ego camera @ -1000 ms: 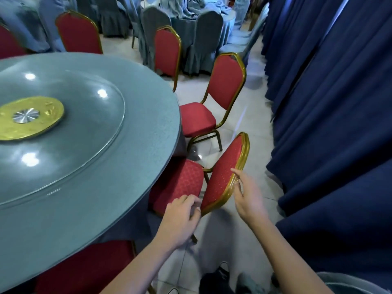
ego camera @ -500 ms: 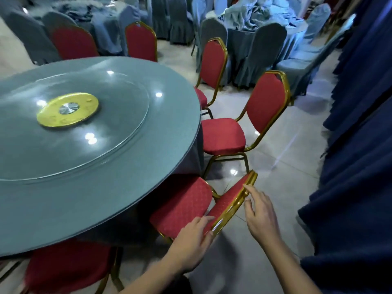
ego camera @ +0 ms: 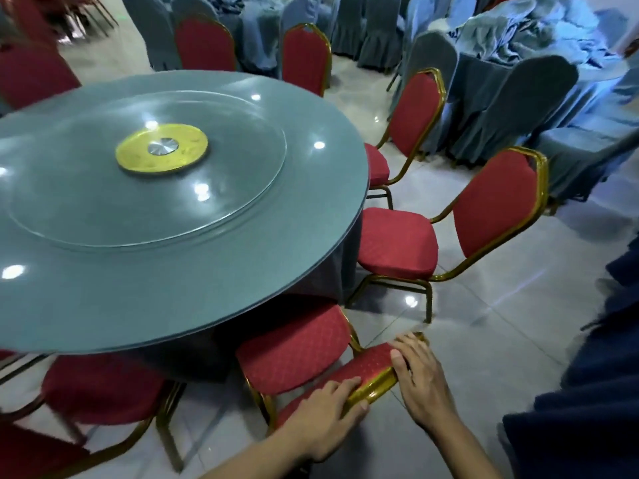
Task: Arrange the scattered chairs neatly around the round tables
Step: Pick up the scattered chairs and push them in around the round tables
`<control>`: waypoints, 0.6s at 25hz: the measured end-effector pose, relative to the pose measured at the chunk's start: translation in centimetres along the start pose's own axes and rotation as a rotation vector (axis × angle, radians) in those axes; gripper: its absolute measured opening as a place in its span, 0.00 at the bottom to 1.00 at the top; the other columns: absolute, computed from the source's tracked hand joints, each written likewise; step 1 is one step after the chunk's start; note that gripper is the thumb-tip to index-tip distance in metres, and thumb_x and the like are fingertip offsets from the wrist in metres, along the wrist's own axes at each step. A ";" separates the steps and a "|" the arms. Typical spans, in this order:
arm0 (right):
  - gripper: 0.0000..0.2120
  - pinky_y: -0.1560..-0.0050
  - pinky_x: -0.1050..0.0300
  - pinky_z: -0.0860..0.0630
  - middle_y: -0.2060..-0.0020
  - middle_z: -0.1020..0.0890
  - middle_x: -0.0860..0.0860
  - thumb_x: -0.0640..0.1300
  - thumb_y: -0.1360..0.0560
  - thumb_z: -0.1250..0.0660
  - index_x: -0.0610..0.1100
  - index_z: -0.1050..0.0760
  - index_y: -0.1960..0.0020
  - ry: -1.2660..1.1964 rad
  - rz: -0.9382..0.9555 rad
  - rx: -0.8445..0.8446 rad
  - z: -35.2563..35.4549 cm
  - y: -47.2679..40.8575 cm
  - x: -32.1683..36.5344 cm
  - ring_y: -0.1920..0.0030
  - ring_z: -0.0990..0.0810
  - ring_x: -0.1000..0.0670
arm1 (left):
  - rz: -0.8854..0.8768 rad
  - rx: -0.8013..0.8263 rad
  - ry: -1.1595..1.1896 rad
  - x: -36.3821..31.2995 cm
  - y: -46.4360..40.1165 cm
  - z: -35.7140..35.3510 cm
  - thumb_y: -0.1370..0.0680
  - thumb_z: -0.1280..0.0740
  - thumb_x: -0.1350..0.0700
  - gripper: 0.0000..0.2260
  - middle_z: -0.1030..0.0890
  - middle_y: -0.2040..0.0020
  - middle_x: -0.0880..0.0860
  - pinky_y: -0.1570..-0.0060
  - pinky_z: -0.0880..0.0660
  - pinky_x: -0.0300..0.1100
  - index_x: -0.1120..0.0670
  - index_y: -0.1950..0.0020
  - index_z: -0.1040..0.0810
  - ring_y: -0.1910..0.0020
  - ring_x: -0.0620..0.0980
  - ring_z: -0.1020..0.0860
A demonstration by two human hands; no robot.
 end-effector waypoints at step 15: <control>0.39 0.20 0.44 0.53 0.22 0.39 0.47 0.71 0.23 0.60 0.50 0.40 0.21 -0.215 0.219 0.180 -1.1 -2.6 -0.5 0.20 0.48 0.49 | 0.527 -0.957 -0.108 2.2 4.7 3.7 0.21 0.50 0.46 0.12 0.27 0.62 0.43 0.36 0.36 0.48 0.44 0.59 0.31 0.57 0.43 0.30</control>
Point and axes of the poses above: each hand's wrist, its own y-axis away from the middle knuckle, its own z-axis out of the back of the hand, x = y × z, the point moved 10 cm from there along -y, towards the middle knuckle
